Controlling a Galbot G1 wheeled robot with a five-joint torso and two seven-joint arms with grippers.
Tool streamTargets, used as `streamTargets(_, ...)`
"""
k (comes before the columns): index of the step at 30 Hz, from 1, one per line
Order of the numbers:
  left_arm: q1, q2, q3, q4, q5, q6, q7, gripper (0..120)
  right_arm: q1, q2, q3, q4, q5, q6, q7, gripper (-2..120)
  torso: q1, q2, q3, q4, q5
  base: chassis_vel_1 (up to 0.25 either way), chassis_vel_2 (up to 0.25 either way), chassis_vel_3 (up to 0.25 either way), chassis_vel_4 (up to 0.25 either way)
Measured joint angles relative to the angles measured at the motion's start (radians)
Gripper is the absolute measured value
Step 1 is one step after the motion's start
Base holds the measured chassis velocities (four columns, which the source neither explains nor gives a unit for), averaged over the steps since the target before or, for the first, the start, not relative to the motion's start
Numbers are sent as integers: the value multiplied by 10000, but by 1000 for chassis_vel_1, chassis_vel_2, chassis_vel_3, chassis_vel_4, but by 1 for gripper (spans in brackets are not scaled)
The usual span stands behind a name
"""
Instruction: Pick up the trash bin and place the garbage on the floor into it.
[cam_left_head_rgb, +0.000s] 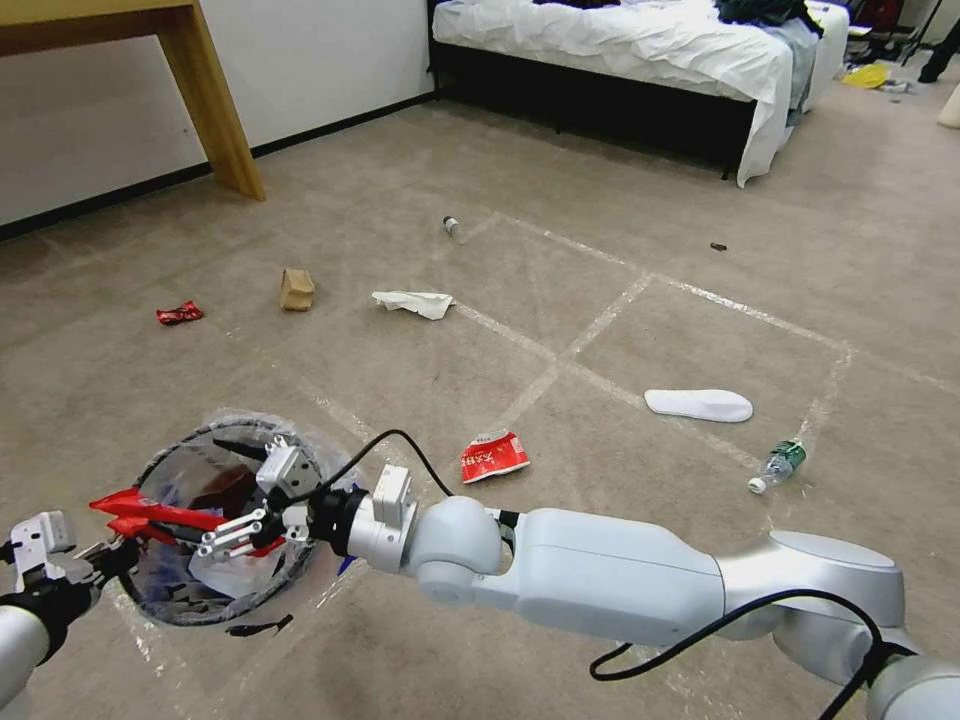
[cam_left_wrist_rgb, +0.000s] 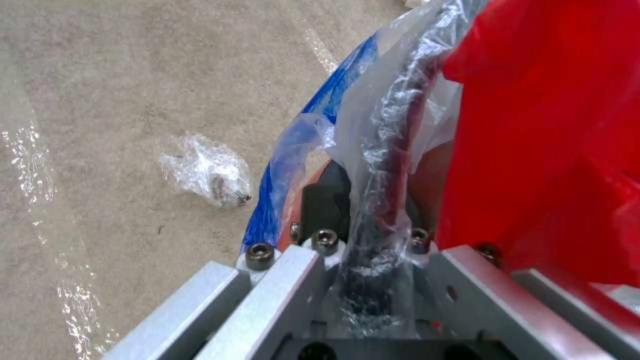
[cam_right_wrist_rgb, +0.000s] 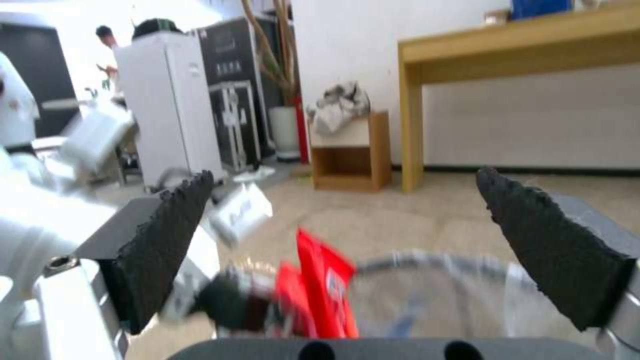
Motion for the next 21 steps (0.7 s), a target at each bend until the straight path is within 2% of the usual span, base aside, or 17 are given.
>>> streamTargets(14, 89, -32, -64, -35, 1, 1, 0, 1, 226, 141, 1215, 610, 406, 217, -212, 100, 0, 0, 0, 1, 0, 0, 0, 0, 0)
streamTargets(21, 127, -113, -187, -36, 45, 1, 20, 1, 47, -389, 2984, 766, 573, 6, 136, 100, 0, 0, -1, 2, 0, 0, 0, 0, 0)
